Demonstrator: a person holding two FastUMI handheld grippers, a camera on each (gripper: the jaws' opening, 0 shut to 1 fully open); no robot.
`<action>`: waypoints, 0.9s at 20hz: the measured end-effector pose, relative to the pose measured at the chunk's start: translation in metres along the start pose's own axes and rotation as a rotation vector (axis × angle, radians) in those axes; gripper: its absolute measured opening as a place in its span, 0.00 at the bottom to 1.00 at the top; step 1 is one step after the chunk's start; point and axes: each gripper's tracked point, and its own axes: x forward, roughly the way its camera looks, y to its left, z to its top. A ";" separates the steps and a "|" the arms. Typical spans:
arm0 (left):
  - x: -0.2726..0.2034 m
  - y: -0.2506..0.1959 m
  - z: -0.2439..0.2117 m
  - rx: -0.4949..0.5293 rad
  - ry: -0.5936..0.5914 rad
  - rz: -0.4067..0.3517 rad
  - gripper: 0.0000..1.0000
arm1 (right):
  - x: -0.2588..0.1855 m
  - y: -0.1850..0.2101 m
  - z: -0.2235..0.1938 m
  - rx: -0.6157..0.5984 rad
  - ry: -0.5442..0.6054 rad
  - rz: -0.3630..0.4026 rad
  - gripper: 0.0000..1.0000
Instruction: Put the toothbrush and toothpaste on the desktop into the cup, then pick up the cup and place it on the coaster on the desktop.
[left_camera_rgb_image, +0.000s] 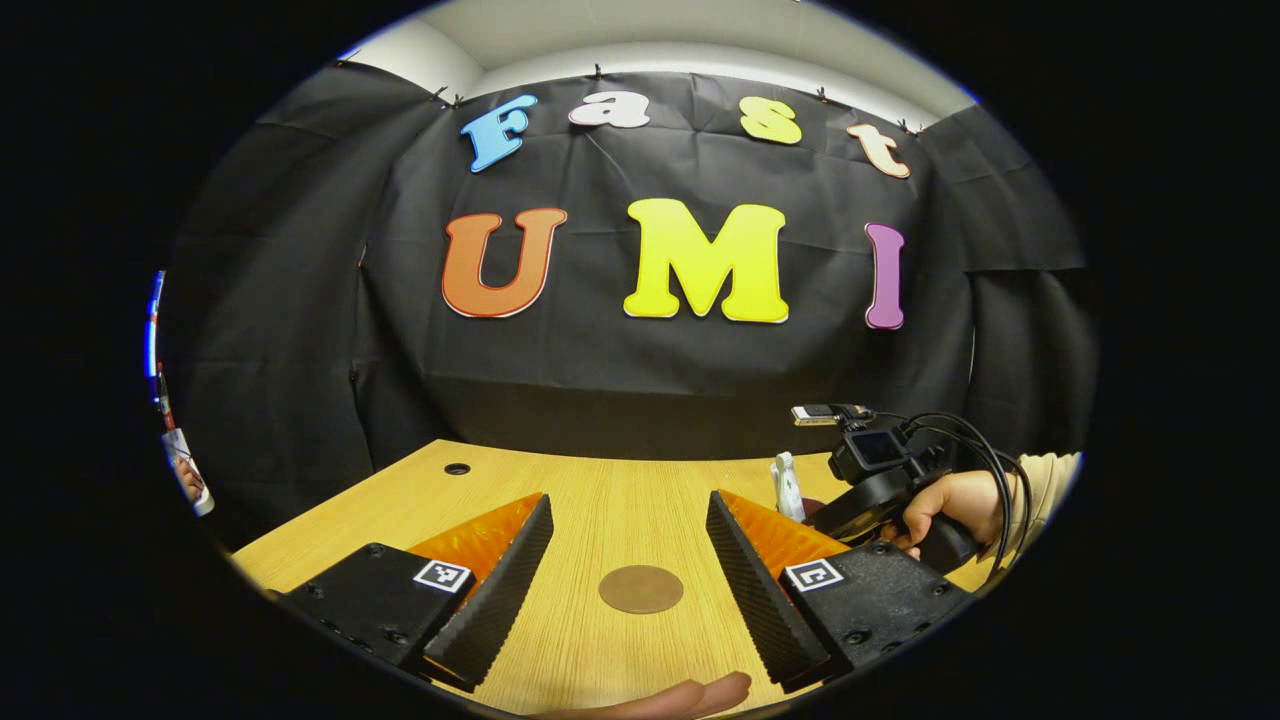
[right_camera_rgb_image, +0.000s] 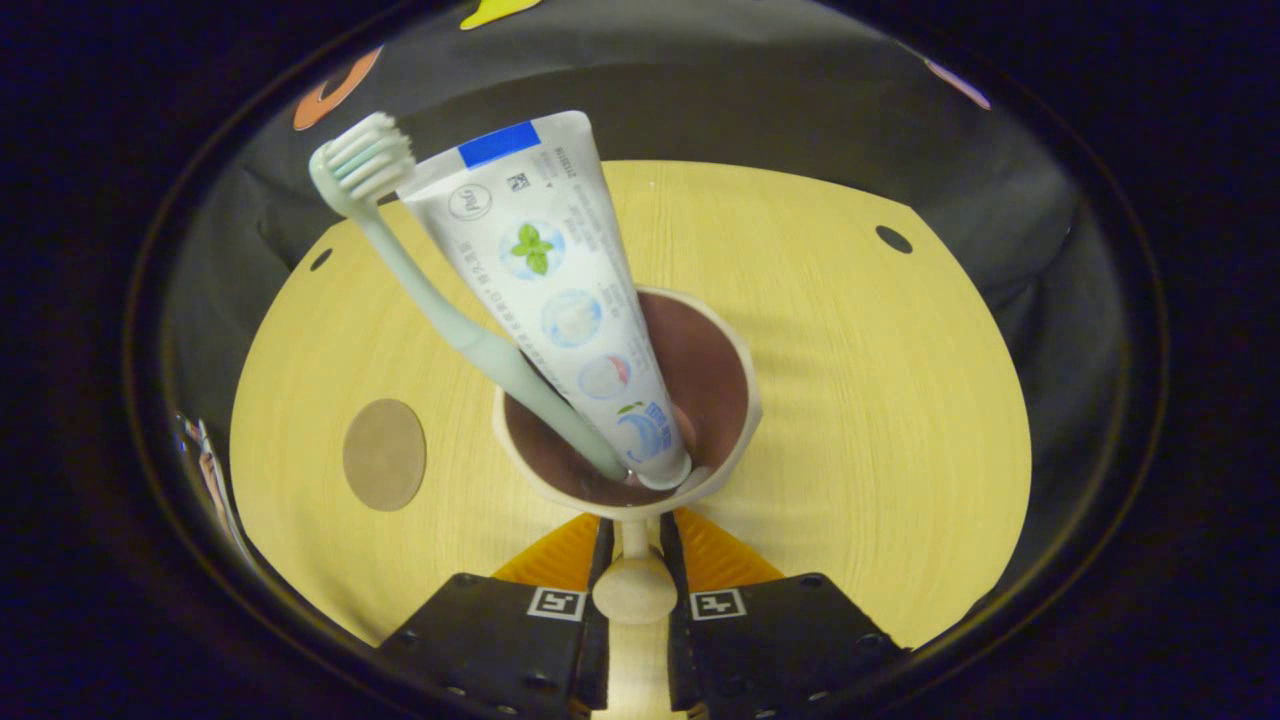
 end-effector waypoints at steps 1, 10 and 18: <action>0.000 -0.001 0.001 0.005 -0.003 -0.002 0.98 | 0.002 -0.001 0.000 -0.006 -0.006 -0.004 0.21; -0.008 0.003 0.011 -0.005 -0.032 -0.036 0.98 | 0.011 0.001 0.009 -0.032 -0.114 0.022 0.20; -0.021 0.031 0.027 0.055 -0.086 -0.017 0.98 | 0.011 -0.005 0.011 -0.110 -0.118 0.103 0.20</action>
